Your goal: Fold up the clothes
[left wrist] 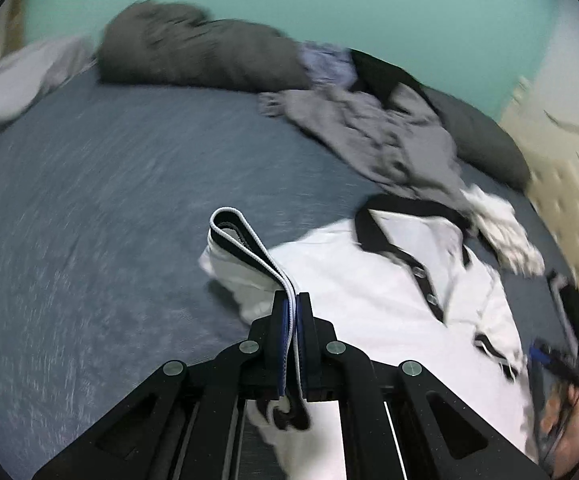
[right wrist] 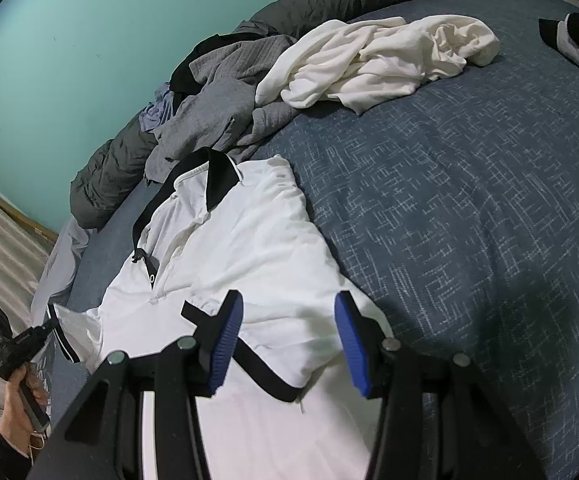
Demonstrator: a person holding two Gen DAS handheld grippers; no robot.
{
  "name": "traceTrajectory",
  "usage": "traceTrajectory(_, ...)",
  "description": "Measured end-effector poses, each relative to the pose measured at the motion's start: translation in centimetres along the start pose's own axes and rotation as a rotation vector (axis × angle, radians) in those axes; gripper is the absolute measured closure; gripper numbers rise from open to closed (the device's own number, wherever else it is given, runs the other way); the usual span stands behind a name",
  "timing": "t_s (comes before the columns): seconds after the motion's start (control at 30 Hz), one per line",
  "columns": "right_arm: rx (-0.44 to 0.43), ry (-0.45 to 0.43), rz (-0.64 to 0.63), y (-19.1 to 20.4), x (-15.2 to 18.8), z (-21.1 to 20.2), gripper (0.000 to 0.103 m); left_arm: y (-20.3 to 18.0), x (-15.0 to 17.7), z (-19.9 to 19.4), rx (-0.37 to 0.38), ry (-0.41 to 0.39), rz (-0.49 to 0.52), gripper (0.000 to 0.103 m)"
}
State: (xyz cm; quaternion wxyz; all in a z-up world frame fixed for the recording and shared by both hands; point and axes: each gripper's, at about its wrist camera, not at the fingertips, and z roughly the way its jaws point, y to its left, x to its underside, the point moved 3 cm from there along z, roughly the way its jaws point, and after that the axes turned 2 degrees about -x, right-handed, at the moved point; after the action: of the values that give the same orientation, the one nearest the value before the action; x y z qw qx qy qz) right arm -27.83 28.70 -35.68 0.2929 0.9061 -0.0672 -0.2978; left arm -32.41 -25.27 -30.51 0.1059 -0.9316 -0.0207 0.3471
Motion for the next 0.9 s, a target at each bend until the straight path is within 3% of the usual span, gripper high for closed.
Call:
traceTrajectory(0.1, -0.004, 0.0, 0.003, 0.0, -0.1, 0.0, 0.055, -4.0, 0.5, 0.8, 0.031, 0.037, 0.115, 0.099)
traceTrajectory(0.27, -0.008, 0.007, 0.007, 0.0, 0.0, 0.0, 0.055, -10.4, 4.7, 3.7, -0.004, 0.156, 0.373, 0.099)
traceTrajectory(0.47, -0.014, 0.013, 0.006, 0.1, 0.0, 0.1, 0.055, -13.1, 8.7, 5.4, -0.032, 0.224, 0.513, 0.098)
traceTrajectory(0.5, -0.015, 0.015, 0.006, 0.1, 0.0, 0.1, 0.055, -13.0, 8.9, 5.3, -0.04, 0.225, 0.514, 0.094)
traceTrajectory(0.57, -0.018, 0.017, 0.009, 0.1, 0.0, 0.2, 0.055, -12.3, 8.9, 4.5, -0.038, 0.213, 0.467, 0.077)
traceTrajectory(0.6, -0.019, 0.018, 0.009, 0.1, 0.0, 0.2, 0.055, -12.0, 8.8, 4.1, -0.038, 0.202, 0.441, 0.063)
traceTrajectory(0.63, -0.02, 0.018, 0.009, 0.1, 0.0, 0.2, 0.055, -11.4, 8.6, 3.3, -0.038, 0.179, 0.401, 0.059)
traceTrajectory(0.77, -0.027, 0.016, 0.005, 0.4, 0.0, 0.1, 0.055, -8.1, 8.2, 0.3, -0.067, 0.075, 0.239, 0.059)
traceTrajectory(0.9, -0.043, 0.018, -0.024, 1.6, 0.4, 0.1, 0.055, -3.9, 9.5, -0.4, -0.068, 0.037, 0.036, 0.059)
